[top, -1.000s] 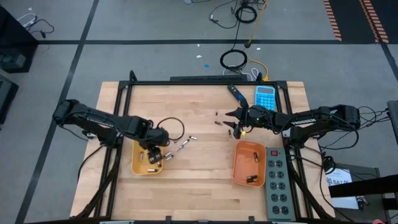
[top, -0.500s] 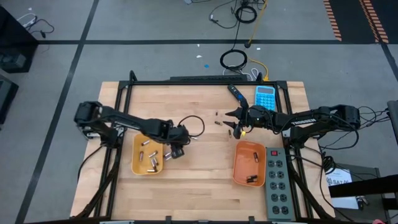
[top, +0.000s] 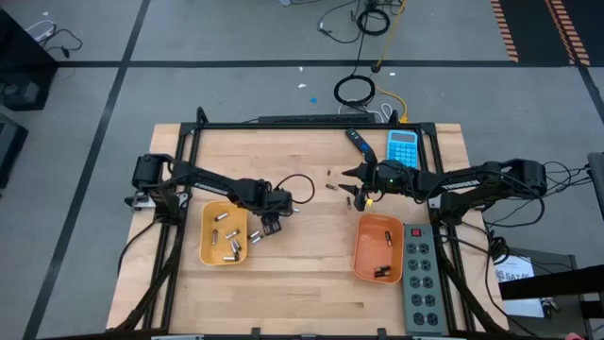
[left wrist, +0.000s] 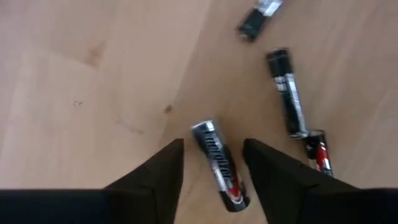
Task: Sort batteries
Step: Put the silver battery into the yellow bin
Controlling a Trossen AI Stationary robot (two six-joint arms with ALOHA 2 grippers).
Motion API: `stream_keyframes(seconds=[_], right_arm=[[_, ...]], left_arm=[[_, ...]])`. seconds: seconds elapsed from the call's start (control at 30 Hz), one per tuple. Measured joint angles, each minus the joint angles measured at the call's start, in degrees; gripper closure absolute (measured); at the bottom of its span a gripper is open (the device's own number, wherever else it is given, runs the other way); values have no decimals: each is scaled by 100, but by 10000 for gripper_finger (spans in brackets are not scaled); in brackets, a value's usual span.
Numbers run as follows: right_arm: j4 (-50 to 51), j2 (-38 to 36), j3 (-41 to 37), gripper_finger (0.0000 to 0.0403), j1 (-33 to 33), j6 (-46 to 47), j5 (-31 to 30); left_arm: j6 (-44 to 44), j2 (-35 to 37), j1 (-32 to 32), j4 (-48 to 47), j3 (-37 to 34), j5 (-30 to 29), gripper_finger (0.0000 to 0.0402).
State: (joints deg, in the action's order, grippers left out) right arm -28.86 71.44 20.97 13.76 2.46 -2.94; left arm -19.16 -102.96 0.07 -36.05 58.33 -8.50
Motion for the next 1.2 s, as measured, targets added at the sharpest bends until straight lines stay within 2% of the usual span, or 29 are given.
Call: stream_keyframes(seconds=[0.07,0.17,0.2,0.43,0.73,0.77,0.87,0.93,1.07,1.13,1.2], right_arm=[[0,0,0,207,0,-1,0],[3,0,0,207,0,-5,0],[4,0,0,207,0,-5,0],[43,0,0,207,0,-5,0],[45,0,0,207,0,20,0],[46,0,0,207,0,26,2],[50,0,0,207,0,57,0],[74,0,0,207,-2,63,2],[90,0,0,207,-10,65,0],[87,0,0,207,-13,58,0],[97,0,0,207,-13,46,0]], left_arm=[[299,-113,-5,25,19,117,258],[557,-220,-33,24,27,228,355],[624,-224,-39,28,25,241,359],[749,-120,-70,-19,29,297,359],[435,853,-82,-628,171,640,359],[350,959,-72,-771,162,784,359],[37,1389,-111,-1334,181,1923,359],[-187,1595,-252,-1988,178,2294,359],[-838,1820,-612,-3037,75,2133,359],[-1169,1859,-760,-3120,-23,1773,332],[-1317,1858,-856,-3098,-48,1575,285]])
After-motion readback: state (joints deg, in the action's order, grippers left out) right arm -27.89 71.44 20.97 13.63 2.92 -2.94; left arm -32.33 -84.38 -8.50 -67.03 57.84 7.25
